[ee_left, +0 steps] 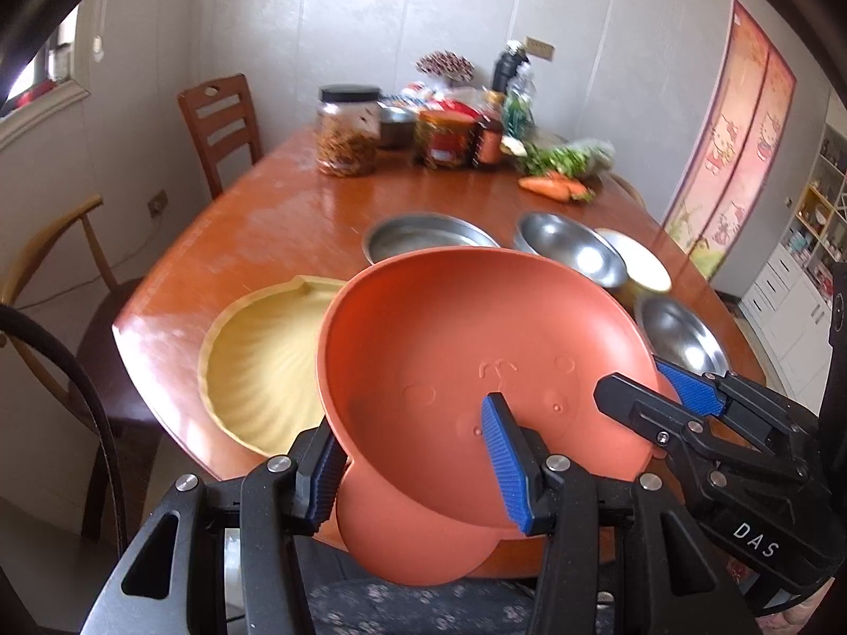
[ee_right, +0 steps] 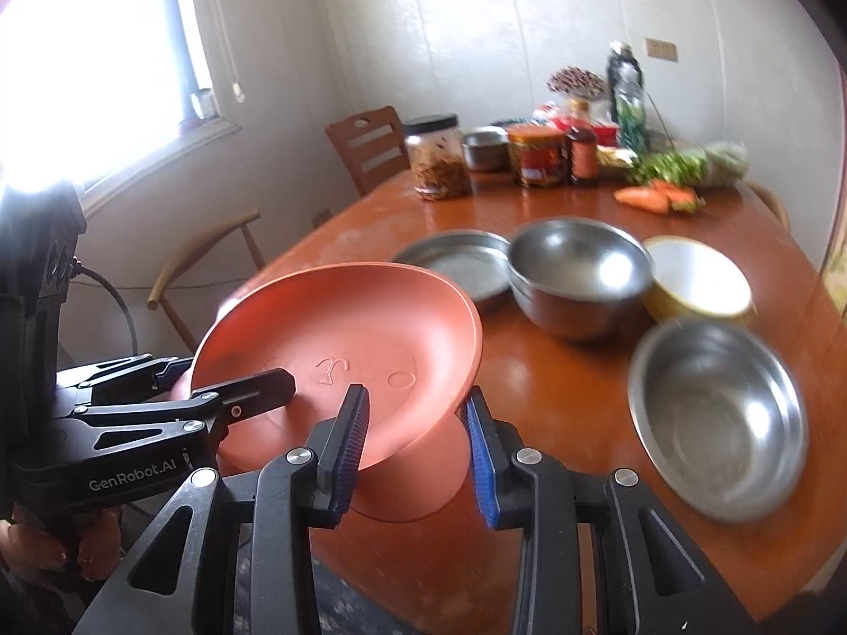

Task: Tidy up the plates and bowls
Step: 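Lift the orange plate with the left tool and carry it toward the yellow plate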

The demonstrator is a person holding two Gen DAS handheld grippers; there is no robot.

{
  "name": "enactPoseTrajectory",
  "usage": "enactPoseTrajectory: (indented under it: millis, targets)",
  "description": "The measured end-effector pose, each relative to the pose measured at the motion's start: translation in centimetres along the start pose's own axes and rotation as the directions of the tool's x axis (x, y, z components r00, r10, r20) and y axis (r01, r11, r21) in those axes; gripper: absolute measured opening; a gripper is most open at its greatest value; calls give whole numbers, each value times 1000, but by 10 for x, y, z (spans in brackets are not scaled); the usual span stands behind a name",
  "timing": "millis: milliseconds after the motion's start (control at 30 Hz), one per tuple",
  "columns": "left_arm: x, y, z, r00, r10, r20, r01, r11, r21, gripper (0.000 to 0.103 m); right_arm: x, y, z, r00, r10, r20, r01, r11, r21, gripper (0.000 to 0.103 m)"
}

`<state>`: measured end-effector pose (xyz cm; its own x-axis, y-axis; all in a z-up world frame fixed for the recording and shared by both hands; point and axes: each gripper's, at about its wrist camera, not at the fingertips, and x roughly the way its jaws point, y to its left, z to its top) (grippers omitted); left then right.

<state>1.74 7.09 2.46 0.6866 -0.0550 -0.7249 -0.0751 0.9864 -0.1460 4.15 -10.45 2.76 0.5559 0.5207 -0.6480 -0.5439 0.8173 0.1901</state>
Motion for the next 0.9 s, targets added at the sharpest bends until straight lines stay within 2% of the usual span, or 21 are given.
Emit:
enactPoseTrajectory:
  millis: [200, 333, 600, 900]
  targets:
    - [-8, 35, 21, 997, 62, 48, -60, 998, -31, 50, 18, 29, 29, 1000, 26, 15, -25, 999, -35, 38]
    - [-2, 55, 29, 994, 93, 51, -91, 995, -45, 50, 38, 46, 41, 999, 46, 4, -45, 998, -44, 38]
    - [24, 83, 21, 996, 92, 3, -91, 992, -87, 50, 77, 61, 43, 998, 40, -49, -43, 998, -56, 39]
    - [53, 93, 10, 995, 82, -57, -87, 991, -99, 50, 112, 57, 31, 993, 18, -120, -23, 999, -46, 39]
